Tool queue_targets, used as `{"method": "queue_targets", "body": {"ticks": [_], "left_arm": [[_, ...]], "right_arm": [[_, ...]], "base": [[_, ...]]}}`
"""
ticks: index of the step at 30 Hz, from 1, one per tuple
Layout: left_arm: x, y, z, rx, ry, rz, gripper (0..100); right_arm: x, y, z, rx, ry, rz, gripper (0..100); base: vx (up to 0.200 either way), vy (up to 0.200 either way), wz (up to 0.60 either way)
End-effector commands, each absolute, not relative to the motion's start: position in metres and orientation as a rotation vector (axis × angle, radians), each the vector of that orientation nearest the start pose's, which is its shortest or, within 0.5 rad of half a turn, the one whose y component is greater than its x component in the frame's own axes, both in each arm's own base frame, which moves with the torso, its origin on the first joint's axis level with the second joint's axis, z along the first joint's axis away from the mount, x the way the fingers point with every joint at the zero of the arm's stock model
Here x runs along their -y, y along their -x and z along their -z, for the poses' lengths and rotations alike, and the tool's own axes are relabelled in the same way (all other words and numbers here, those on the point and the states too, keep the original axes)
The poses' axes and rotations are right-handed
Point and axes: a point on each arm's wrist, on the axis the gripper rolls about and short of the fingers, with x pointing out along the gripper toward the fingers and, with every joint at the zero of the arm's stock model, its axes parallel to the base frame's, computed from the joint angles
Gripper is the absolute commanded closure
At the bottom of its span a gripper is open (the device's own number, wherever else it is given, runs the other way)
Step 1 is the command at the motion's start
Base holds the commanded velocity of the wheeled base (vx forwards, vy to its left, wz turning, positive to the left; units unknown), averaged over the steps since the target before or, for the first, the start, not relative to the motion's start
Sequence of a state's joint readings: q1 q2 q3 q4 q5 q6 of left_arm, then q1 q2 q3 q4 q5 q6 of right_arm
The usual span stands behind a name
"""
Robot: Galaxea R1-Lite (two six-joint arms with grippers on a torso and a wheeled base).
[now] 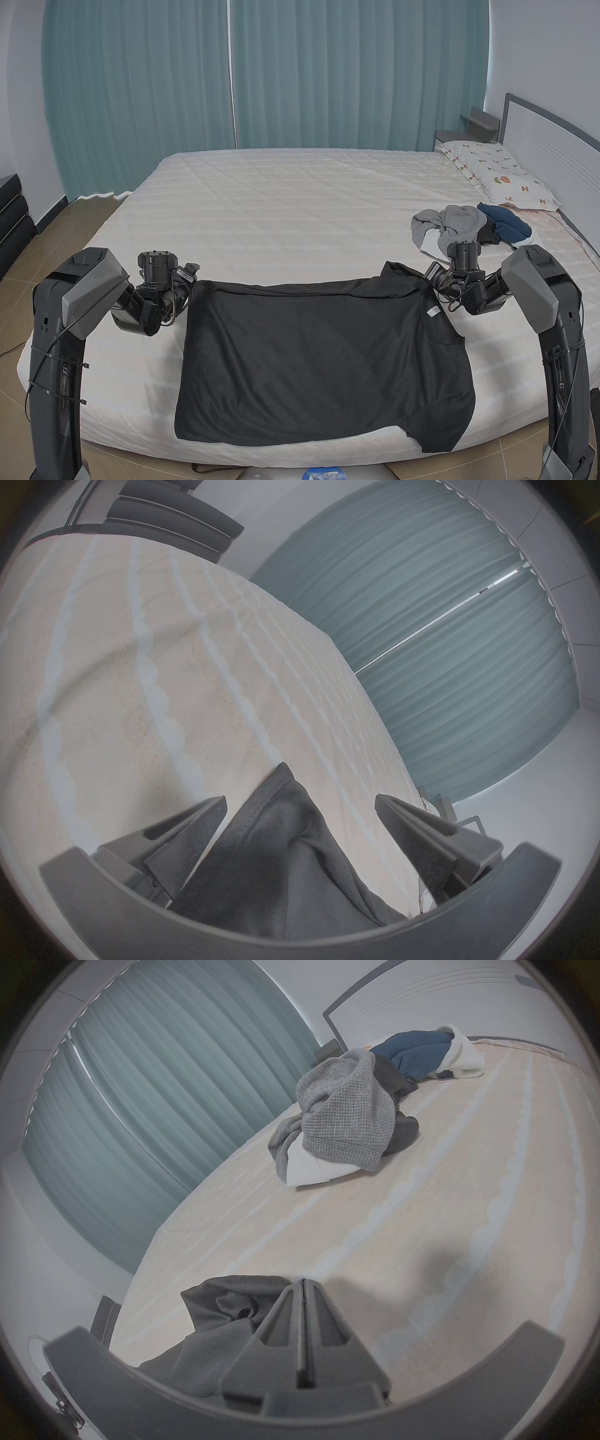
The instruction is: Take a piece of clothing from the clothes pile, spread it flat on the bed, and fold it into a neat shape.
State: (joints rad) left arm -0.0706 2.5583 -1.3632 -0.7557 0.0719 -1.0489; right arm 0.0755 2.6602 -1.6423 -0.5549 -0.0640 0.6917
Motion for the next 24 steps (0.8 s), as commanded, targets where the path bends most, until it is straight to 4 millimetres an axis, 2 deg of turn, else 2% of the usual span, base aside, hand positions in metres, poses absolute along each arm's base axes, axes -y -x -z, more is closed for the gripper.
{"method": "queue_targets", "body": {"ticks": [1, 16, 24], "left_arm": [[0.032, -0.476, 0.015, -0.396, 1.0, -0.231, 0], [0.033, -0.484, 0.007, -0.37, 1.01, -0.206, 0], [0.038, -0.485, 0.011, -0.377, 1.008, -0.191, 0]], "right_arm": [[-0.036, -0.513, 0.017, -0.442, -0.647, 0.151, 100], [-0.021, -0.514, 0.019, -0.438, -0.647, 0.182, 100], [-0.014, -0.514, 0.021, -0.429, -0.639, 0.222, 100]], "base": [[0.0, 0.0, 0.0], [0.0, 0.0, 0.0], [0.0, 0.0, 0.0]]}}
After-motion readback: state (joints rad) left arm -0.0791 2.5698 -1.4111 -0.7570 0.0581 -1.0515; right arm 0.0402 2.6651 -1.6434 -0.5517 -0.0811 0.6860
